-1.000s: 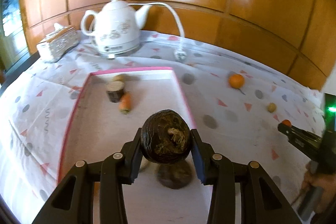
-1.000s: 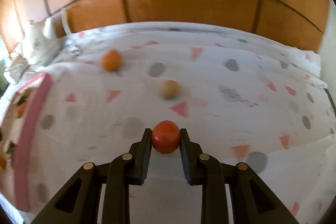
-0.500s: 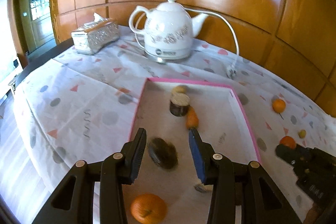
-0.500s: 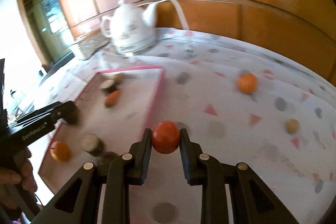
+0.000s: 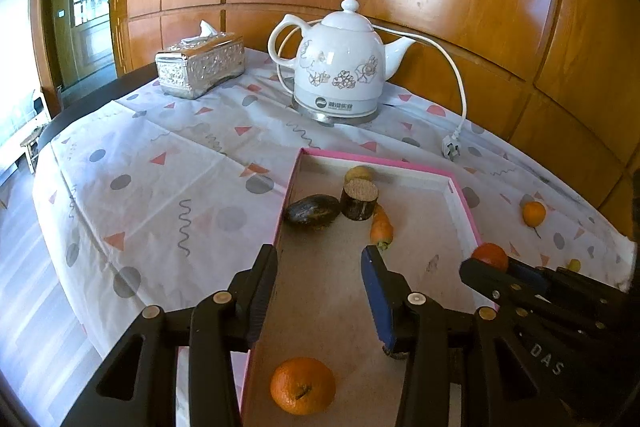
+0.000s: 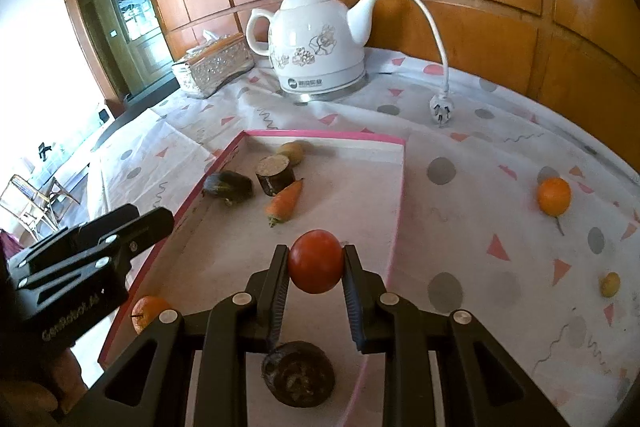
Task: Organize fruits
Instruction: 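Carry the taro into the pink tray with the left gripper while the right carries the tomato there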
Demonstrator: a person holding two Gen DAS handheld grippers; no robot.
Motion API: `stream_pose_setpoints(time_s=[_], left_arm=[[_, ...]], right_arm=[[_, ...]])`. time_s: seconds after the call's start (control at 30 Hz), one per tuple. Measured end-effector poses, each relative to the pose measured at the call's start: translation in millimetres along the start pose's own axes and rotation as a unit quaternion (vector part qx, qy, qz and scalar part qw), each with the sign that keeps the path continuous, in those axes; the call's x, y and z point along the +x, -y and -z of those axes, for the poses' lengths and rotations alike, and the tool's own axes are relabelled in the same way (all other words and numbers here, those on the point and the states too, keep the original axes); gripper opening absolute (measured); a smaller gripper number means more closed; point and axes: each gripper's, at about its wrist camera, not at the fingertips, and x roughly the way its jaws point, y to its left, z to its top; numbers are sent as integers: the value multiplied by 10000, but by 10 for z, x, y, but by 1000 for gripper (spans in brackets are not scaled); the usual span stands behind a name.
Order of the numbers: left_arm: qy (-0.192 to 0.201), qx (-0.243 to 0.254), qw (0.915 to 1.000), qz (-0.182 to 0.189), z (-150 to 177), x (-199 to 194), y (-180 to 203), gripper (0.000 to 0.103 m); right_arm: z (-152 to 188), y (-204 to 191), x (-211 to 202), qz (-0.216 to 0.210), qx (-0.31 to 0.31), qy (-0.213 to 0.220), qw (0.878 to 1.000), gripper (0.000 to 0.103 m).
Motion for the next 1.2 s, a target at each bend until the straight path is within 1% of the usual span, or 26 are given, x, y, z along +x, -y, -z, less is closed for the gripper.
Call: stream_pose_setpoints(time_s=[0.03, 0.1, 0.17, 0.3, 0.53, 0.83, 0.93, 1.2], left_arm=[[-9, -5, 10000, 2, 7, -3, -1, 44], [-20, -13, 10000, 13, 17, -8, 0, 45], [-23, -22, 10000, 17, 22, -11, 1, 45], [-14, -10, 10000, 50, 43, -31, 17, 45], [-32, 42, 9999, 156, 78, -66, 85, 45], [-95, 309, 9989, 325, 169, -99, 287, 45], [-102, 417, 9983, 385, 198, -110, 359, 45], [-187, 762, 9953, 564, 287, -116, 610, 45]], right_arm=[[-4, -1, 10, -31, 35, -7, 10000, 27], [-5, -3, 23, -89, 108, -16, 9999, 34], [-8, -16, 21, -111, 127, -2, 9999, 36], [10, -15, -9, -147, 172, 44, 9997, 36], [106, 98, -119, -13, 385, 139, 9992, 36], [306, 390, -283, 334, 828, 247, 9957, 36], [381, 541, -372, 484, 999, 337, 9932, 36], [582, 942, -537, 882, 1384, 401, 9856, 36]])
